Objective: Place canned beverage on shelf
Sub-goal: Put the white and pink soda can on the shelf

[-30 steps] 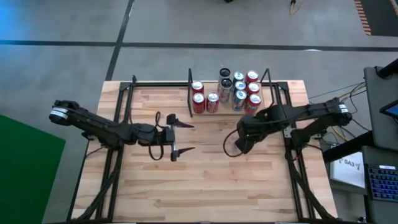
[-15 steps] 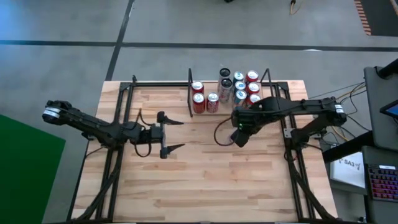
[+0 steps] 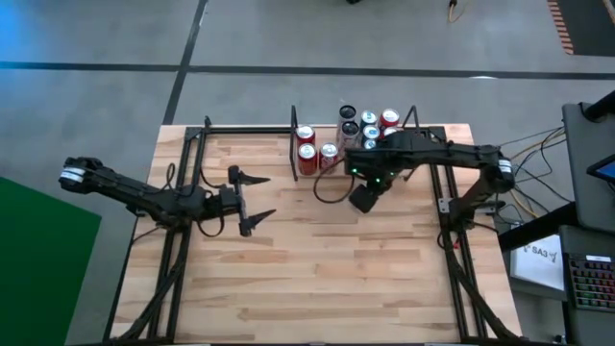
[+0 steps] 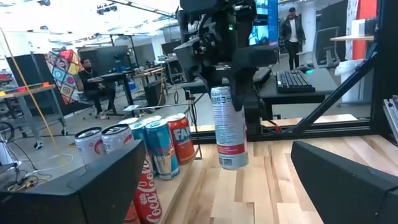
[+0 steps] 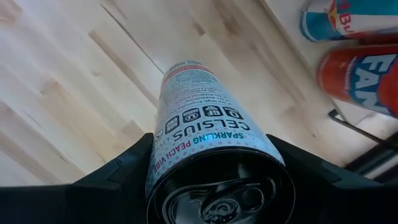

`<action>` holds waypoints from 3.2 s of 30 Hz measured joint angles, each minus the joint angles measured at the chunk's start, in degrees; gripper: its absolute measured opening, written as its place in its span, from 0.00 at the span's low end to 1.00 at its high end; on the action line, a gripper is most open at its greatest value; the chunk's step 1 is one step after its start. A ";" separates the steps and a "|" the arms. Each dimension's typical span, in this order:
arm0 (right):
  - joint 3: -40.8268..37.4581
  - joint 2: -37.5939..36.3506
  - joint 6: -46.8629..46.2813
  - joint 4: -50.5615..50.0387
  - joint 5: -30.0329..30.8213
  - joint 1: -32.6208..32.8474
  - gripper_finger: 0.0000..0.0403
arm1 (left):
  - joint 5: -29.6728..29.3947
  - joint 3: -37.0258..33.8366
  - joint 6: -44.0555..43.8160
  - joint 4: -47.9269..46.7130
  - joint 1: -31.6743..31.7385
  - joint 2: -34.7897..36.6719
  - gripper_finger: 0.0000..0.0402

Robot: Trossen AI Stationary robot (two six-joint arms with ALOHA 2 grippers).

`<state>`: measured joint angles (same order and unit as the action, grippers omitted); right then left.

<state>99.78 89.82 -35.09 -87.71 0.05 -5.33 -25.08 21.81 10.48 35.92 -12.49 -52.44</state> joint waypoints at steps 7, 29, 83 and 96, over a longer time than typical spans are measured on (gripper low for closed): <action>6.04 4.56 3.40 -2.18 -1.03 -0.41 0.61 | -0.02 -0.01 0.39 -0.06 -0.04 0.30 0.97; 15.11 14.27 16.33 -2.27 -1.53 -6.02 0.61 | -3.10 -0.01 3.25 -0.02 0.00 0.41 0.97; 14.46 14.67 10.04 -0.95 6.07 -14.20 0.62 | -18.91 0.02 11.10 1.45 1.14 0.04 0.97; 13.79 14.67 10.14 0.19 6.17 -14.20 0.62 | -18.88 0.02 11.10 1.40 1.14 0.04 0.97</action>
<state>113.57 104.49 -24.95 -87.51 6.22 -19.53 -43.97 21.82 21.58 37.32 -11.35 -52.40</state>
